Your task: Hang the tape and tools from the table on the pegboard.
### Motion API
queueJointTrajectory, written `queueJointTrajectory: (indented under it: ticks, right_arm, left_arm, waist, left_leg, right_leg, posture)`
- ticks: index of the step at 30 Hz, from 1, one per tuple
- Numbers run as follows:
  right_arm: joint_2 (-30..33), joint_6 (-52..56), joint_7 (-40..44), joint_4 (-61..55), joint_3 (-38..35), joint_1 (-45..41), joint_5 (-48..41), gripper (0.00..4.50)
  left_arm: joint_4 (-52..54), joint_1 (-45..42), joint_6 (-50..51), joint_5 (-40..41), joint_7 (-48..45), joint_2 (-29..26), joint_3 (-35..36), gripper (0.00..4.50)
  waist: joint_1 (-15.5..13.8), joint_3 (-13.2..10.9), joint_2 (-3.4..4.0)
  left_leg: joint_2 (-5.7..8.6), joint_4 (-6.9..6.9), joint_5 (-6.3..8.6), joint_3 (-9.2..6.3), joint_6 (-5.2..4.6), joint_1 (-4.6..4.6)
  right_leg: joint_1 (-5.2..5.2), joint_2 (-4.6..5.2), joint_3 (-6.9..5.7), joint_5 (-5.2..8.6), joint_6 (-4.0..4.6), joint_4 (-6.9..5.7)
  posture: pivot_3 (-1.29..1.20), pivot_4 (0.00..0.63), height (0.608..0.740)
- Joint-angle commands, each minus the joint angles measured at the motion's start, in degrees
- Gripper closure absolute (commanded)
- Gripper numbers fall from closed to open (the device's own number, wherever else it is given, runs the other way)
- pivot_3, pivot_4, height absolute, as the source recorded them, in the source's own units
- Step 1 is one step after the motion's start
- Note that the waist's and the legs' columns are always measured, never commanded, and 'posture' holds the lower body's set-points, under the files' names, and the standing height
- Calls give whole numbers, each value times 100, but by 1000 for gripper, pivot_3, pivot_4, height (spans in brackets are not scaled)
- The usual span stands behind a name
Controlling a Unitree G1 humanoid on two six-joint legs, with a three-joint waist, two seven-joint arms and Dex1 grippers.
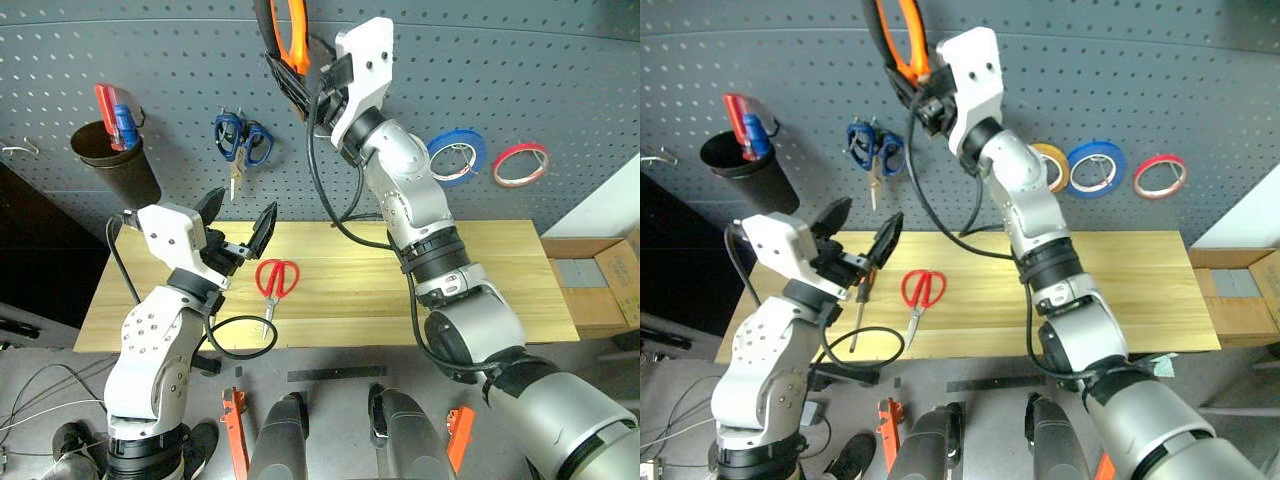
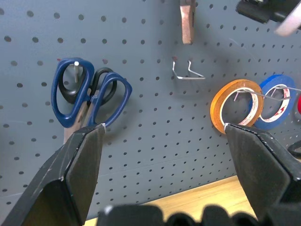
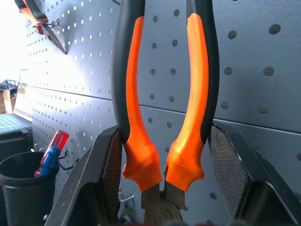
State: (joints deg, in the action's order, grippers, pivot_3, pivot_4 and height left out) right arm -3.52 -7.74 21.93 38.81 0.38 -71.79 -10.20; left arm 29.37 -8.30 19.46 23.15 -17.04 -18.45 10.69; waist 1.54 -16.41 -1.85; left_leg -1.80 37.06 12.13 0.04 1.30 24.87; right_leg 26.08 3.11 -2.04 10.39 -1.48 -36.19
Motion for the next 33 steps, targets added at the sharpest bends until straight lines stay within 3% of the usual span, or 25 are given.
queueJointTrajectory:
  ticks: [1, 9, 18, 33]
  right_arm:
    - [-42, -313, -47, 88, -160, -338, -42, 2274]
    - [-37, -599, -229, 453, -235, -417, 47, 2274]
    - [40, -789, -1087, 1118, -148, -417, 577, 2274]
    - [113, -754, -1357, 1630, -159, -521, 825, 2275]
  left_arm:
    - [217, 68, -153, -48, 30, 55, -53, 131]
    - [281, 110, -149, -54, 62, 93, -101, 131]
    - [364, 142, -97, -33, 104, 86, -120, 131]
    - [317, 70, -128, -34, 121, 81, -127, 131]
  waist:
    - [4, 0, 0]
    - [8, 0, 0]
    - [9, 0, 0]
    - [6, 0, 0]
  left_leg:
    - [0, -1, 0, 1, 0, 0]
    - [-2, -1, 0, 0, 0, 0]
    - [-2, 5, -1, -1, 0, -8]
    - [-1, 14, -11, -8, 9, -19]
  right_leg:
    - [1, 0, 0, 0, 0, 0]
    - [3, 0, -1, 0, 1, -6]
    - [5, 0, 1, 1, 3, -34]
    - [6, -1, 0, 5, 9, -68]
  posture:
    - [-25, 229, 740]
    - [-25, 232, 740]
    - [-19, 241, 740]
    - [-23, 237, 740]
